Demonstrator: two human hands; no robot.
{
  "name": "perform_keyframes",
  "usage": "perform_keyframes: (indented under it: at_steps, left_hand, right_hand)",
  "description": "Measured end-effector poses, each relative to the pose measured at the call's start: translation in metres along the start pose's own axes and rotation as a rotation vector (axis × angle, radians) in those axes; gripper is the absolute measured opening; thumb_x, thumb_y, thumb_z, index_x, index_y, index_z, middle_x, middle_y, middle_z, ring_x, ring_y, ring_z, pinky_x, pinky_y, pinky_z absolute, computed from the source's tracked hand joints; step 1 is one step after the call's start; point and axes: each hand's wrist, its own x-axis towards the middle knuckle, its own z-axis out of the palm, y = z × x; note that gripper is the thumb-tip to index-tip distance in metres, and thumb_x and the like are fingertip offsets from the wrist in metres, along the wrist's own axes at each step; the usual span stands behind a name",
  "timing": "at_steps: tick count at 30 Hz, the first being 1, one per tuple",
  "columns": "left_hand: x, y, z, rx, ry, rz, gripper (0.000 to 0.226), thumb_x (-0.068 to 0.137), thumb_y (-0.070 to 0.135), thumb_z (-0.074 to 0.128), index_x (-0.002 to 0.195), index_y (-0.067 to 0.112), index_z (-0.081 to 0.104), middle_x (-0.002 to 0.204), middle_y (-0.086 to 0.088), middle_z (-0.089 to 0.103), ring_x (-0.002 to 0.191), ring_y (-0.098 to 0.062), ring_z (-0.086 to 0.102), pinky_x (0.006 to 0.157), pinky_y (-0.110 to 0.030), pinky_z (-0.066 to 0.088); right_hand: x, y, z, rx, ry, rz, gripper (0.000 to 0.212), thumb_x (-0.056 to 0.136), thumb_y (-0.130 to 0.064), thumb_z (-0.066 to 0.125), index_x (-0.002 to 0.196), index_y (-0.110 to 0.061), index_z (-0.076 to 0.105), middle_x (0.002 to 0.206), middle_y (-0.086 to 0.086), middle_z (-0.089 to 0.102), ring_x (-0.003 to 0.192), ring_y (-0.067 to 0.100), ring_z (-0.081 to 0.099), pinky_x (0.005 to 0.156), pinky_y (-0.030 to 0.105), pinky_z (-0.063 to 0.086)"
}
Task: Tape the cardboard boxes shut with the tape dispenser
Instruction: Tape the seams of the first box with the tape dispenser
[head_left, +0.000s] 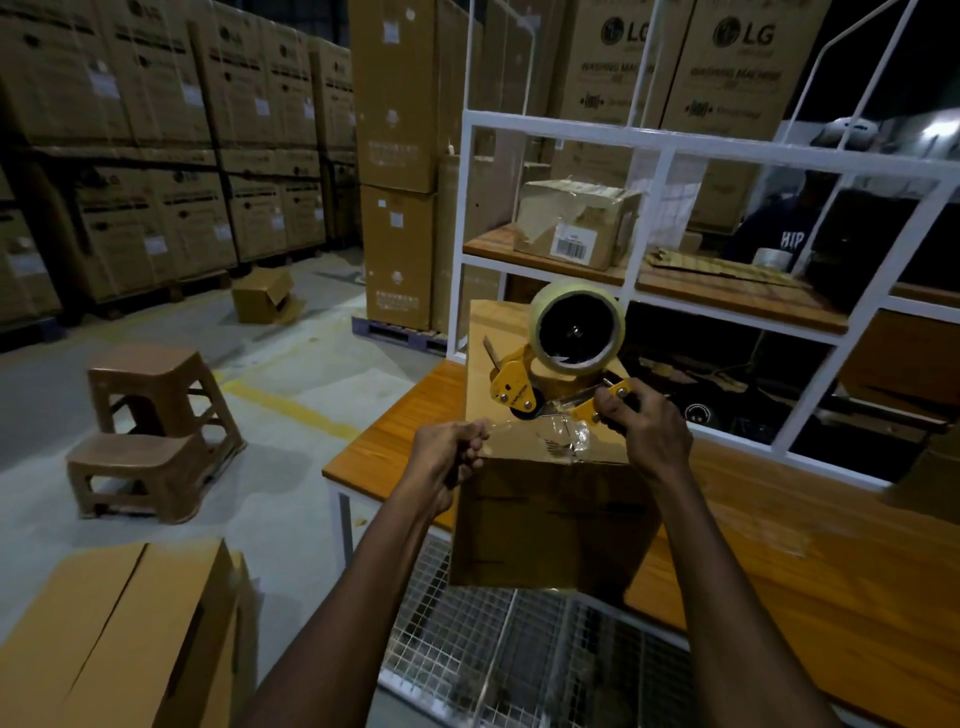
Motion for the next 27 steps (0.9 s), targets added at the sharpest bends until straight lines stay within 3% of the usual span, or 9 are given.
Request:
perform_keyframes:
  at_steps: [5,10,14,17,22,27]
  left_hand:
    - [0.004,-0.012,-0.035,0.057,0.053,0.019,0.017,0.097,0.008,0.058,0.083,-0.001,0.063,0.051,0.000,0.048,0.044,-0.013,0.041,0.038,-0.020,0.037]
    - [0.014,-0.021,-0.047,0.101,0.114,0.078,0.022,0.092,0.008,0.061,0.070,0.004,0.063,0.052,-0.003,0.047,0.040,-0.014,0.039,0.041,-0.024,0.034]
    - [0.021,-0.029,-0.051,0.164,0.111,0.152,0.026,0.093,0.015,0.066,0.071,0.001,0.064,0.050,-0.004,0.049,0.041,-0.014,0.039,0.040,-0.023,0.035]
    - [0.026,-0.032,-0.054,0.183,0.094,0.169,0.026,0.094,0.015,0.066,0.072,-0.001,0.064,0.051,-0.004,0.049,0.042,-0.014,0.040,0.040,-0.024,0.037]
    - [0.029,-0.037,-0.054,0.187,0.070,0.182,0.026,0.095,0.015,0.064,0.075,-0.001,0.064,0.050,-0.002,0.050,0.039,-0.011,0.041,0.038,-0.023,0.038]
    - [0.033,-0.047,-0.055,0.211,0.047,0.180,0.027,0.095,0.018,0.064,0.074,0.002,0.065,0.049,0.001,0.053,0.039,-0.009,0.042,0.039,-0.023,0.038]
  right_hand:
    - [-0.001,0.015,-0.002,0.002,-0.026,-0.007,0.065,0.072,-0.089,0.036,0.087,-0.031,0.060,0.079,-0.006,0.070,0.079,0.021,0.067,0.074,0.050,0.051]
    - [-0.004,0.007,-0.003,-0.105,-0.093,-0.155,0.078,0.069,-0.081,0.034,0.108,-0.019,0.061,0.087,0.002,0.065,0.079,0.026,0.060,0.069,0.043,0.047]
    - [-0.006,0.008,-0.001,-0.135,-0.090,-0.179,0.094,0.065,-0.090,0.030,0.112,-0.015,0.062,0.088,0.003,0.062,0.078,0.026,0.057,0.067,0.042,0.045]
    - [-0.006,0.010,-0.002,-0.148,-0.078,-0.176,0.086,0.069,-0.078,0.034,0.115,-0.011,0.062,0.090,0.005,0.062,0.080,0.026,0.056,0.067,0.040,0.043]
    - [-0.005,0.016,-0.001,-0.169,-0.082,-0.171,0.081,0.071,-0.077,0.035,0.114,-0.014,0.063,0.089,0.006,0.064,0.076,0.024,0.056,0.062,0.031,0.037]
    - [-0.005,0.021,-0.002,-0.204,-0.103,-0.189,0.087,0.068,-0.091,0.031,0.109,-0.021,0.063,0.080,0.003,0.064,0.068,0.022,0.057,0.060,0.042,0.044]
